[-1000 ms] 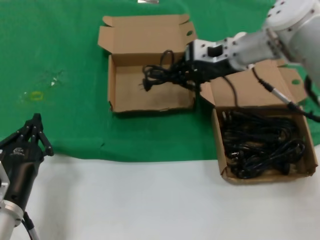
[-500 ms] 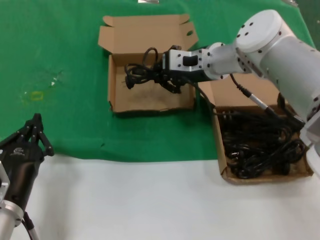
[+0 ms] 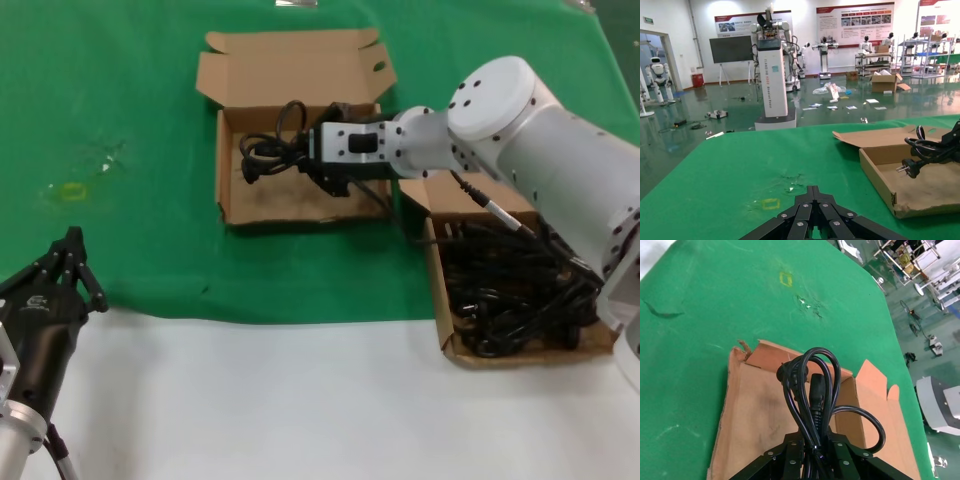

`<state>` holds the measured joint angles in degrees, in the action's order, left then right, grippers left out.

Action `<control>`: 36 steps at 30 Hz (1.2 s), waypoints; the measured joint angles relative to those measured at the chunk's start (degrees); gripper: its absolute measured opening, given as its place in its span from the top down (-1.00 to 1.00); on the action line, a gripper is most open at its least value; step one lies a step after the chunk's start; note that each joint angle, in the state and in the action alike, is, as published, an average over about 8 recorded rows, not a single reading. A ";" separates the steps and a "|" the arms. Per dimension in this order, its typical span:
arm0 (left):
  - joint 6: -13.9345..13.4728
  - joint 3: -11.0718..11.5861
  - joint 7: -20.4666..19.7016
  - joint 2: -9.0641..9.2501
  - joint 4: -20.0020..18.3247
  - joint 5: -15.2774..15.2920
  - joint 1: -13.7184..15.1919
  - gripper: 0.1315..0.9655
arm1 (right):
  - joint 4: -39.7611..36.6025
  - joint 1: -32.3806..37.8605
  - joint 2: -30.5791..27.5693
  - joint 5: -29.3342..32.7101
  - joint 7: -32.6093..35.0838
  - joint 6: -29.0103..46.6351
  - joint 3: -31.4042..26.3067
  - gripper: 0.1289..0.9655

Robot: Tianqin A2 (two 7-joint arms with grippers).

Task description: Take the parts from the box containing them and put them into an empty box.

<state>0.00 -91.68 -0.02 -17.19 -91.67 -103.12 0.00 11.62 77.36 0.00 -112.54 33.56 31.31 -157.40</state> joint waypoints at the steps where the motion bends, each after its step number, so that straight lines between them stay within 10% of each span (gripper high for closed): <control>1: 0.00 0.00 0.00 0.00 0.00 0.00 0.00 0.97 | 0.11 -0.15 0.00 -0.01 0.13 -0.42 -0.09 0.79; 26: 0.00 0.00 0.00 0.00 0.00 0.00 0.00 0.97 | 0.48 -0.97 0.00 -1.91 2.68 -3.36 -0.33 0.50; 36: 0.00 0.00 0.00 0.00 0.00 0.00 0.00 0.97 | 0.35 -0.86 0.00 -3.03 3.16 -3.41 -0.33 0.04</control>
<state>0.00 -91.68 -0.02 -17.19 -91.67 -103.12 0.00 11.97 76.49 0.00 -115.56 36.72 27.90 -157.73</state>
